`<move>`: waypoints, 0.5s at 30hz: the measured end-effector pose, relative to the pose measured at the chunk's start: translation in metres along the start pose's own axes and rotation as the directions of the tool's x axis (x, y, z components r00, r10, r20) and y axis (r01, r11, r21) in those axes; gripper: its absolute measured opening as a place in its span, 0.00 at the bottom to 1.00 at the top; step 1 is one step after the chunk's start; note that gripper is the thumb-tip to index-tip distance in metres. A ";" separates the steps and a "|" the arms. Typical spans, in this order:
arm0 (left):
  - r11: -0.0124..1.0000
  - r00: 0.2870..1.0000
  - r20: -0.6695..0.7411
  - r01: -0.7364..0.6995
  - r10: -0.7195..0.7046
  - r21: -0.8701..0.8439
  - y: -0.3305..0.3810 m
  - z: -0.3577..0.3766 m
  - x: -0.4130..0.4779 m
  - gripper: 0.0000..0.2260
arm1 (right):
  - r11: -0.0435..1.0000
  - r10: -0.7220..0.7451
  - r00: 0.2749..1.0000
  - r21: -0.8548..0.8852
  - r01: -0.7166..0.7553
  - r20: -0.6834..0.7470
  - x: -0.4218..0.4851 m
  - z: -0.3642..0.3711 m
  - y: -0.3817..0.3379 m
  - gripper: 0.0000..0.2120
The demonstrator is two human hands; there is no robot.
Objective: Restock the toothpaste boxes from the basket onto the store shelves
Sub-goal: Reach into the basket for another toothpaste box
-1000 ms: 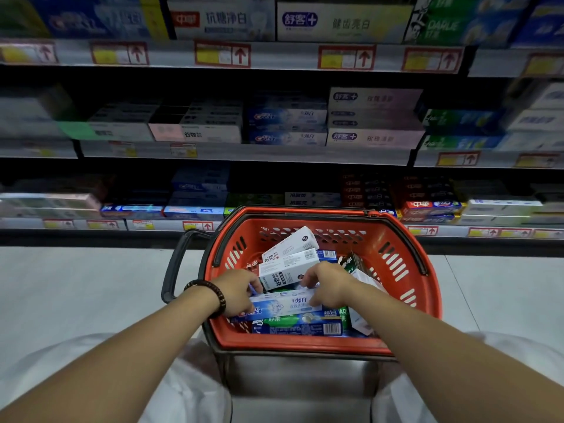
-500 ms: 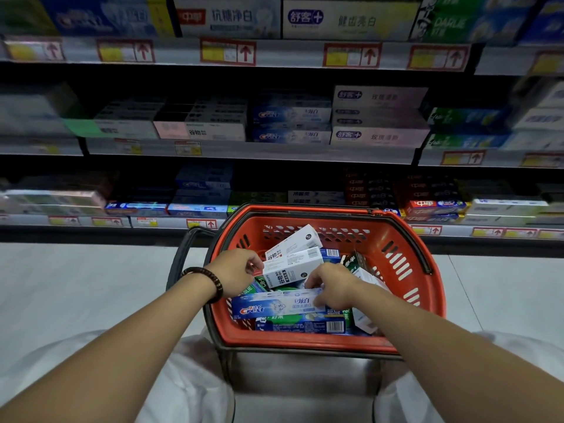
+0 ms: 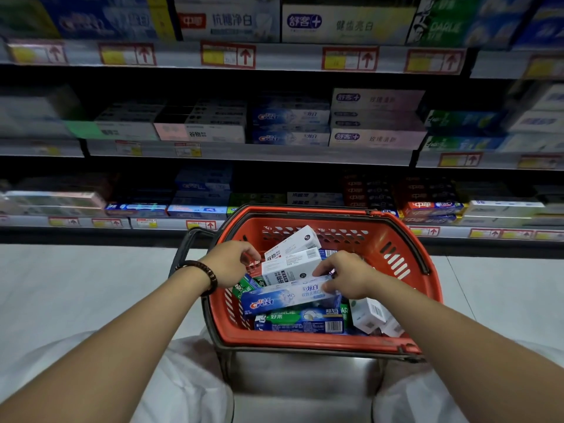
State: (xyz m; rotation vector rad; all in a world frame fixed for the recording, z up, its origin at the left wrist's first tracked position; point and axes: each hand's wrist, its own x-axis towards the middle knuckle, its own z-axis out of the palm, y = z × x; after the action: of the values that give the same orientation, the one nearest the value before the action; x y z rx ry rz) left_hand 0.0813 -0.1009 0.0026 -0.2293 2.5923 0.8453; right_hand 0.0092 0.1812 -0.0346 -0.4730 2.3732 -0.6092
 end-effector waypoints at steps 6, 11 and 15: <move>0.999 0.999 0.036 0.033 -0.032 -0.030 -0.002 -0.008 -0.001 0.21 | 0.990 -0.001 0.998 0.141 0.010 -0.063 -0.003 -0.019 0.005 0.14; 0.991 0.996 0.059 0.076 -0.070 -0.113 0.001 -0.015 -0.003 0.22 | 0.976 -0.012 0.996 0.216 0.030 -0.085 -0.005 -0.027 0.008 0.13; 0.960 0.991 0.048 0.132 -0.124 -0.246 0.002 -0.016 -0.002 0.20 | 0.956 -0.010 0.995 0.290 0.037 -0.094 -0.009 -0.033 0.005 0.12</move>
State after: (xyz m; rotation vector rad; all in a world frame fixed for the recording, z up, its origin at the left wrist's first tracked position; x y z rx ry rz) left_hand 0.0777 -0.1087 0.0164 -0.4465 2.4078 1.1157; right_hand -0.0067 0.2001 -0.0097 -0.3480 2.3121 -0.9944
